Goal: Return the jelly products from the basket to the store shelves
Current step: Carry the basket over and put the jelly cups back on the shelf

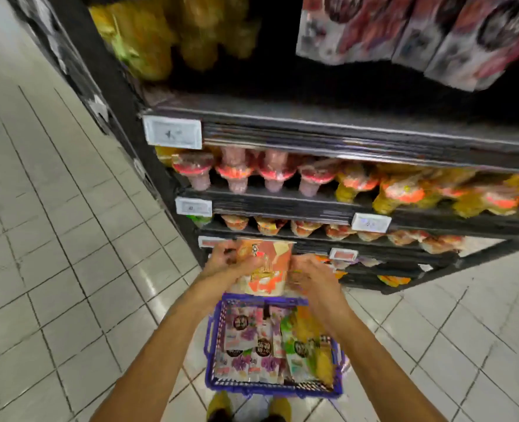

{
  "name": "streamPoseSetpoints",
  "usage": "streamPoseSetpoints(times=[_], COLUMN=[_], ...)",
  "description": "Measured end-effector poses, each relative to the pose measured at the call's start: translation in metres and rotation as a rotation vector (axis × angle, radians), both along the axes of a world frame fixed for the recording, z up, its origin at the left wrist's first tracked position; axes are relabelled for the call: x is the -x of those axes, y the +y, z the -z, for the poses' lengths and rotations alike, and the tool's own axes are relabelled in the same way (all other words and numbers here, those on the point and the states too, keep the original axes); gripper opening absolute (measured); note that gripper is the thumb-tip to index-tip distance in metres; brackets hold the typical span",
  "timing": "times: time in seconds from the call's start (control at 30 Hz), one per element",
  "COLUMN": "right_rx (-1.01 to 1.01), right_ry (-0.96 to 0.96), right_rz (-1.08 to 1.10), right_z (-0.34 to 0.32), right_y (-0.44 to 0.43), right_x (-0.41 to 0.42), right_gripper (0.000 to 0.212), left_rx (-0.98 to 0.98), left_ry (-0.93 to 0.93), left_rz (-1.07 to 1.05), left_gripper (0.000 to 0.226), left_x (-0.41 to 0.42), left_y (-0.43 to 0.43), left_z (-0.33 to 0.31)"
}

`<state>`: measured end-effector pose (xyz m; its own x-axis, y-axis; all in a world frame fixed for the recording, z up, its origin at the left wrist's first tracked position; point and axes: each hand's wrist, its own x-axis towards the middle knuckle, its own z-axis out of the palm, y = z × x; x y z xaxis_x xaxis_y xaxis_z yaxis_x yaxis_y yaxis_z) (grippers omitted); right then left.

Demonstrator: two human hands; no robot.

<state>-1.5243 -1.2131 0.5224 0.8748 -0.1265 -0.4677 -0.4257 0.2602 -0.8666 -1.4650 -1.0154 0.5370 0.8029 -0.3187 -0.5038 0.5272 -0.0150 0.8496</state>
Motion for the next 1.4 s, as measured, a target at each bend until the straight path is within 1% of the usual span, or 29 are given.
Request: streamPoseSetpoints(times=[0.03, 0.13, 0.17, 0.27, 0.33, 0.4, 0.5, 0.6, 0.7, 0.73, 0.77, 0.8, 0.83, 0.87, 0.9, 0.93, 1.0, 1.07, 1.13, 1.2, 1.3, 1.4], right_rx=[0.004, 0.032, 0.059, 0.141, 0.199, 0.253, 0.348, 0.487, 0.658, 0.717, 0.801, 0.919, 1.061, 1.190, 1.273, 1.306, 1.295, 1.294, 1.330, 1.385, 1.545, 1.675], right_ry=[-0.045, -0.201, -0.261, -0.454, -0.583, -0.737, -0.977, -1.193, -1.367, -1.411, -1.441, -1.452, -1.444, -1.419, -1.384, -1.351, -1.333, -1.391, -1.468, -1.485, -1.393, -1.266], right_rz=[0.000, 0.028, 0.041, 0.062, 0.086, 0.122, 0.164, 0.178, 0.235, 0.257, 0.286, 0.320, 0.357, 0.386, 0.400, 0.402, 0.397, 0.434, 0.516, 0.597, 0.679, 0.708], right_z=[-0.033, -0.127, -0.156, -0.240, -0.299, -0.359, -0.451, -0.532, -0.594, -0.612, -0.628, -0.642, -0.655, -0.666, -0.675, -0.682, -0.695, -0.712, -0.738, -0.769, -0.811, -0.835], right_y=[-0.005, -0.017, -0.022, -0.040, -0.054, -0.066, -0.074, -0.068, -0.055, -0.050, -0.045, -0.041, -0.037, -0.032, -0.029, -0.026, -0.021, -0.017, -0.012, -0.009, -0.004, -0.001], right_x=[-0.004, -0.011, -0.013, -0.022, -0.029, -0.035, -0.039, -0.044, -0.053, -0.058, -0.065, -0.074, -0.083, -0.093, -0.104, -0.113, -0.127, -0.136, -0.143, -0.149, -0.163, -0.179], right_gripper=[0.024, 0.023, 0.023, 0.024, 0.025, 0.020, 0.012, 0.020, 0.023, 0.023, 0.021, 0.019, 0.017, 0.017, 0.018, 0.018, 0.018, 0.020, 0.024, 0.028, 0.036, 0.036], left_rx=[0.013, 0.086, 0.098, 0.122, 0.169, 0.203, 0.277, 0.341, 0.350, 0.343, 0.326, 0.306, 0.286, 0.265, 0.243, 0.228, 0.172, 0.096, 0.073, 0.040, 0.008, -0.019], left_ry=[-0.042, -0.165, -0.217, -0.385, -0.542, -0.704, -0.888, -1.066, -1.225, -1.261, -1.296, -1.330, -1.360, -1.384, -1.406, -1.428, -1.468, -1.500, -1.511, -1.536, -1.573, -1.571], left_rz=[0.000, 0.000, 0.005, -0.035, -0.072, -0.110, -0.152, -0.164, -0.147, -0.136, -0.133, -0.141, -0.151, -0.161, -0.173, -0.183, -0.224, -0.275, -0.315, -0.346, -0.371, -0.397], left_gripper=[0.063, 0.054, 0.055, 0.080, 0.074, 0.070, 0.073, 0.070, 0.057, 0.058, 0.063, 0.068, 0.068, 0.063, 0.054, 0.048, 0.043, 0.040, 0.051, 0.065, 0.072, 0.074], left_x=[-0.002, -0.001, 0.000, -0.001, -0.004, -0.007, -0.014, -0.019, -0.022, -0.023, -0.025, -0.027, -0.029, -0.033, -0.037, -0.040, -0.048, -0.056, -0.065, -0.075, -0.092, -0.109], left_y=[-0.003, -0.010, -0.012, -0.013, -0.013, -0.012, -0.011, -0.011, -0.011, -0.011, -0.011, -0.012, -0.013, -0.015, -0.017, -0.019, -0.023, -0.026, -0.029, -0.033, -0.038, -0.044], left_z=[-0.030, -0.121, -0.152, -0.244, -0.304, -0.365, -0.455, -0.541, -0.613, -0.636, -0.658, -0.680, -0.701, -0.722, -0.742, -0.761, -0.797, -0.828, -0.854, -0.874, -0.900, -0.923])
